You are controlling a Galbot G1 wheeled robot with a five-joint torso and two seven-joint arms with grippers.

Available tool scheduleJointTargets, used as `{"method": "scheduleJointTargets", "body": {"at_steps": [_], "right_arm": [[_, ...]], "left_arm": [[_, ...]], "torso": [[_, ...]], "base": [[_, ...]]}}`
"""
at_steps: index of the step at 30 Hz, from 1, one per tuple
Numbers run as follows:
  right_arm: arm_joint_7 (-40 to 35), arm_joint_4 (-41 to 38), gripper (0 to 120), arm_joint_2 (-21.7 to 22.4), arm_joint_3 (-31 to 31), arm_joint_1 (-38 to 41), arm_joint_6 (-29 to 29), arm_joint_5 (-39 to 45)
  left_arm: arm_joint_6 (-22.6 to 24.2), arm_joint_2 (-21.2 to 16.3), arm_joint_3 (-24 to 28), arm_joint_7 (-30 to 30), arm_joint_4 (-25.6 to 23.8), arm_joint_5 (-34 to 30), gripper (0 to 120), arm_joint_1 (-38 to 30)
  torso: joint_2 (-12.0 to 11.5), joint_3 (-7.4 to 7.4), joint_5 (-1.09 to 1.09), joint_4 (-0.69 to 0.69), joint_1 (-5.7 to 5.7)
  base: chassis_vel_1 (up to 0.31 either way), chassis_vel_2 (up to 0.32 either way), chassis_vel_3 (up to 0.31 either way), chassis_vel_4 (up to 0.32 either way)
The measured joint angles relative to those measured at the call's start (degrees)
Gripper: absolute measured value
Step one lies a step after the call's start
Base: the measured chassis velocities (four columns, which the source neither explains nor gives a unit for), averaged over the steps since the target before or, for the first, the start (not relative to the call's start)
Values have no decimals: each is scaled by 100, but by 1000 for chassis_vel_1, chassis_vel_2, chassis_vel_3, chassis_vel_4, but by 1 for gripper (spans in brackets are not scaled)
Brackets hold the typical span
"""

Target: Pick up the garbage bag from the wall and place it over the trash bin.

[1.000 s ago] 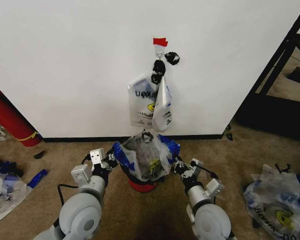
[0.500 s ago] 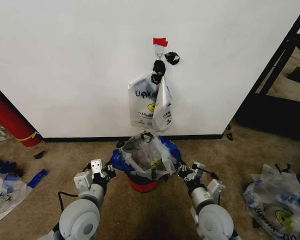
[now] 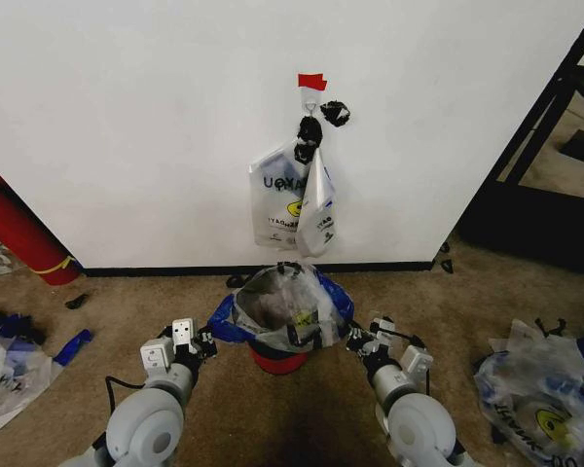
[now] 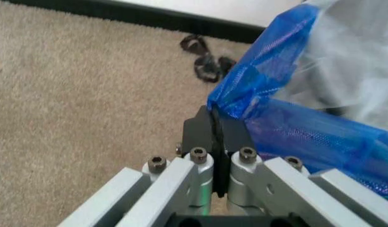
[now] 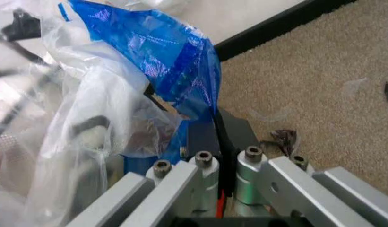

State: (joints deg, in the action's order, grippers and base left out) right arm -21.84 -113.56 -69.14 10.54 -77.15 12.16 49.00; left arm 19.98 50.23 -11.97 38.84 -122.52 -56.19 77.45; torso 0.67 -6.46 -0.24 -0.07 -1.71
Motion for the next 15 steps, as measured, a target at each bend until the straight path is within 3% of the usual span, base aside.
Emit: {"method": "scheduleJointTargets", "body": {"at_steps": [15], "right_arm": [[-42, -93, 0, -10, -105, -113, 152, -45]], "left_arm": [[44, -139, -141, -95, -133, -100, 0, 353]], "torso": [[0, 0, 0, 0, 0]], "base": [[0, 0, 0, 0]]}}
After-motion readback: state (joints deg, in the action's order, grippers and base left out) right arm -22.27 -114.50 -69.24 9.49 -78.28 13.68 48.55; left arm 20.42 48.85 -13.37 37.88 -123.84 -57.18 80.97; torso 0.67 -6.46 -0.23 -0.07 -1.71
